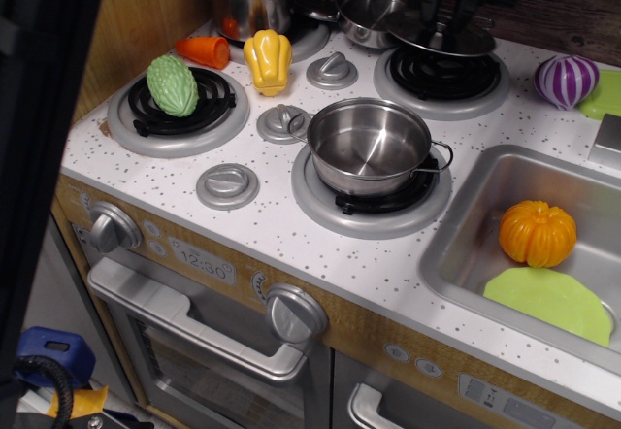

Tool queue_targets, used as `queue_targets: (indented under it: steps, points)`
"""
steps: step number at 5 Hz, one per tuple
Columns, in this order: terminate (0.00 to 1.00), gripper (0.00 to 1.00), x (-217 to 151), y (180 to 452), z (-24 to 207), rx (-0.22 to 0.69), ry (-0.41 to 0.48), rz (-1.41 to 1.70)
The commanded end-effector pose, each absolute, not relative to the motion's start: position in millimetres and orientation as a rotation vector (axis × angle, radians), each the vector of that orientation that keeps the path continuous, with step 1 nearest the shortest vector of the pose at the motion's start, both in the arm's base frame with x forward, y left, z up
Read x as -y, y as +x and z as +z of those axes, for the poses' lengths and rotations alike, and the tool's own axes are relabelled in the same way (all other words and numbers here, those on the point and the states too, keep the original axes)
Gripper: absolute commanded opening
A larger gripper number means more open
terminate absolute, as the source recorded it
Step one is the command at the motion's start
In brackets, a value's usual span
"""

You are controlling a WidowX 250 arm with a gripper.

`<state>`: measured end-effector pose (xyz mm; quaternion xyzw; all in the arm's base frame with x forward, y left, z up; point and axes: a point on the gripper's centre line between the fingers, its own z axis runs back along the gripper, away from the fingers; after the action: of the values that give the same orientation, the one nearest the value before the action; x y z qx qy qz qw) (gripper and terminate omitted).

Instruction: Put lid on pot or pan

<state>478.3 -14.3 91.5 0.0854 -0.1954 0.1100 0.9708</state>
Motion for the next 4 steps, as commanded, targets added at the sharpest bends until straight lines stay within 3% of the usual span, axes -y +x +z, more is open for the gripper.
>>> queue_targets:
  steps: [1, 4]
  points:
    - [0.0, 0.0, 18, 466, 135, 0.478, 0.169, 0.269]
    - [0.0, 0.0, 11, 426, 120, 0.514, 0.207, 0.333]
